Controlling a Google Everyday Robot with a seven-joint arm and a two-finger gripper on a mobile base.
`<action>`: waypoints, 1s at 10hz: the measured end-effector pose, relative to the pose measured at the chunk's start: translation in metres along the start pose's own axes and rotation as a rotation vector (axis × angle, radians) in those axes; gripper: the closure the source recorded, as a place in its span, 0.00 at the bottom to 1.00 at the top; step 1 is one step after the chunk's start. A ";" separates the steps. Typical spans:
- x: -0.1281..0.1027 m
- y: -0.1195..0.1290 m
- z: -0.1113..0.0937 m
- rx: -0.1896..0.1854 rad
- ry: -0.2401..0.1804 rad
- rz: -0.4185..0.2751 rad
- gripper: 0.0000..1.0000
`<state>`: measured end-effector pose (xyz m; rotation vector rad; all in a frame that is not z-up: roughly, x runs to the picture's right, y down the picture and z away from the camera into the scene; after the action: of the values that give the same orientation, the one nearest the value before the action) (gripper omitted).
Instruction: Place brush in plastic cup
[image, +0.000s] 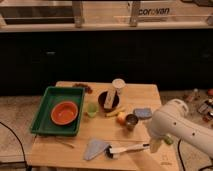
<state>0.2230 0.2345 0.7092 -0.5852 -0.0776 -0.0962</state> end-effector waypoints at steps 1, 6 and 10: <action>-0.001 0.001 0.002 -0.001 -0.005 -0.001 0.20; -0.007 0.011 0.033 -0.013 -0.040 -0.026 0.20; -0.014 0.013 0.047 -0.019 -0.059 -0.034 0.20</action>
<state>0.2082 0.2728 0.7399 -0.6061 -0.1444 -0.1130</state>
